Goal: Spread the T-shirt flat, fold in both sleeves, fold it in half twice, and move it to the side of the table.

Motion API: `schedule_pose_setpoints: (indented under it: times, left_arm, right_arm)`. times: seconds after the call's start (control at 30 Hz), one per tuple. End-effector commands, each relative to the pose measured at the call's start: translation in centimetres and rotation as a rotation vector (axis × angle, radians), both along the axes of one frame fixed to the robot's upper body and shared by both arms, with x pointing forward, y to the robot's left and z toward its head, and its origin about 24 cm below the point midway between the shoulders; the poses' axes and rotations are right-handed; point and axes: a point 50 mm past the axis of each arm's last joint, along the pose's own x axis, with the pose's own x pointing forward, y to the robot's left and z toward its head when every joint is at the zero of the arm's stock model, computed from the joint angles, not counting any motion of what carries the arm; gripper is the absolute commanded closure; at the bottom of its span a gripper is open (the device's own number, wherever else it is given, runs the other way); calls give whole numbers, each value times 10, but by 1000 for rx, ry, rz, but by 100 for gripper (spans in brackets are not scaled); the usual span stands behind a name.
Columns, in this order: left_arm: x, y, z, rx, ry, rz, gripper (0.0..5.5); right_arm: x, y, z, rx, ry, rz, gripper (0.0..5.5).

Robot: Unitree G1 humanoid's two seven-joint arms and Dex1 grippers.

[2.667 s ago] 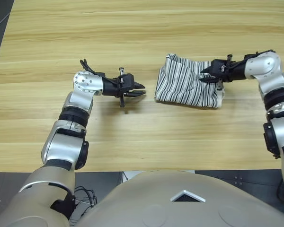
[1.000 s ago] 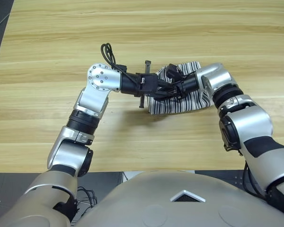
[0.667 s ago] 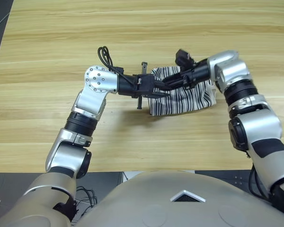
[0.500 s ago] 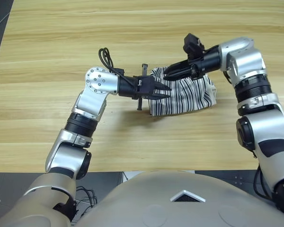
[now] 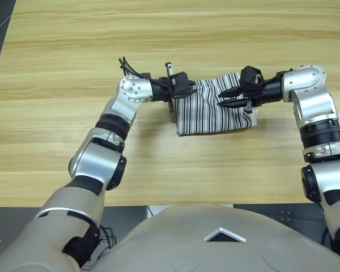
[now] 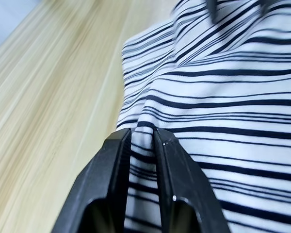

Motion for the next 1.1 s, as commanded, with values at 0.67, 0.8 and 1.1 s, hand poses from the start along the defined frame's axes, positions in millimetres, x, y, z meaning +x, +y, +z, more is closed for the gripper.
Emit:
schedule_pose_setpoints:
  times: [0.67,0.8,1.1]
  left_arm:
    - [8,39,-9,54,14,201,463]
    - [25,38,39,-150,-131,175,463]
    - [21,88,82,-244,-312,228,463]
  right_arm:
    - [12,-37,-43,-426,-215,-9,433]
    - [22,-17,-22,-291,-285,0,433]
    - [20,21,29,-173,-458,128,433]
